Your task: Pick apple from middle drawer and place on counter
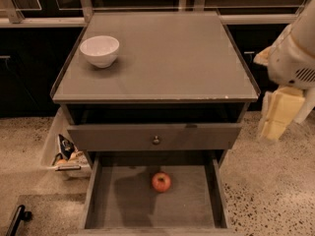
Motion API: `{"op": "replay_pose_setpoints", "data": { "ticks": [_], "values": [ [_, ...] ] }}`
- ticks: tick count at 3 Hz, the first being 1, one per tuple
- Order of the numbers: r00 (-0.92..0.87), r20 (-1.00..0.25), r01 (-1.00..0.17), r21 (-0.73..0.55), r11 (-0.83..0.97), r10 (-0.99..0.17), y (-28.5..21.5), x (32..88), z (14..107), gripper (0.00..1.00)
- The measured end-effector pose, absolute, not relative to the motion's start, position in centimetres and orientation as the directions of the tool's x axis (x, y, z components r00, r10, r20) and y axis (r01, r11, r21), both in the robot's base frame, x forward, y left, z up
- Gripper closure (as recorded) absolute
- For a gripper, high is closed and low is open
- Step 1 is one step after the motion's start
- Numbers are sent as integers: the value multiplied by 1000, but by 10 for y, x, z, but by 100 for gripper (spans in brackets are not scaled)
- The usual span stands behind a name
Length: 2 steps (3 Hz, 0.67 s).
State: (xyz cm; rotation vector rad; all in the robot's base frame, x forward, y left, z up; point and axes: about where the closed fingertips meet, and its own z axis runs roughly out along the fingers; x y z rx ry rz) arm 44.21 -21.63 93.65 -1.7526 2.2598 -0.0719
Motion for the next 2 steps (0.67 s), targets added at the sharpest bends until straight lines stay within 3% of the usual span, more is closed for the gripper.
{"op": "replay_pose_setpoints", "data": {
  "ticks": [2],
  "values": [
    [-217,-187,-964,-114,241,-958,-214,438,811,0]
  ]
}}
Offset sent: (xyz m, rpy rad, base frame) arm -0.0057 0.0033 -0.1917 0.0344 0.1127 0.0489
